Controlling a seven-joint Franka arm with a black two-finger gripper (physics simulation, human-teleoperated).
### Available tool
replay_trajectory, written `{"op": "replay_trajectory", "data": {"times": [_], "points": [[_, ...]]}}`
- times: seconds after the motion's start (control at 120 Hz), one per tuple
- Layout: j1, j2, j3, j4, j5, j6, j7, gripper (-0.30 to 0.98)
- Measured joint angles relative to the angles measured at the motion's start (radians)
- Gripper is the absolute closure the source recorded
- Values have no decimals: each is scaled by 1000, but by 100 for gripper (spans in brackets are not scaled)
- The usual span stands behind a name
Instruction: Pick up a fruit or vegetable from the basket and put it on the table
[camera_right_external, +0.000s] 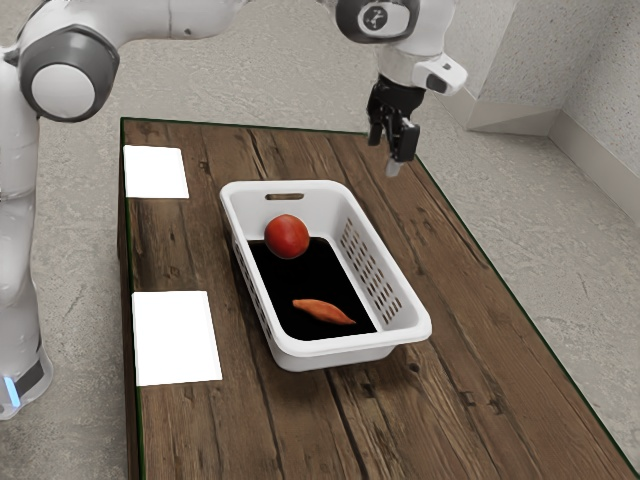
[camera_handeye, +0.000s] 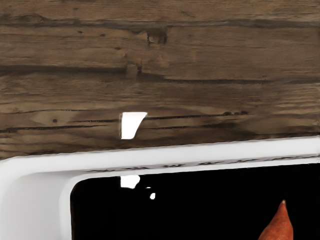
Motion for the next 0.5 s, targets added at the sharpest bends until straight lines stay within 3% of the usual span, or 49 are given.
{"op": "replay_trajectory", "data": {"times": [0.258, 0.392, 0.5], "points": [[24, 16, -2, 1, -28, -15, 11, 0], [22, -2, -2, -88, -34, -34, 42, 0], [20, -90, -1, -241, -33, 1, 64, 0]]}}
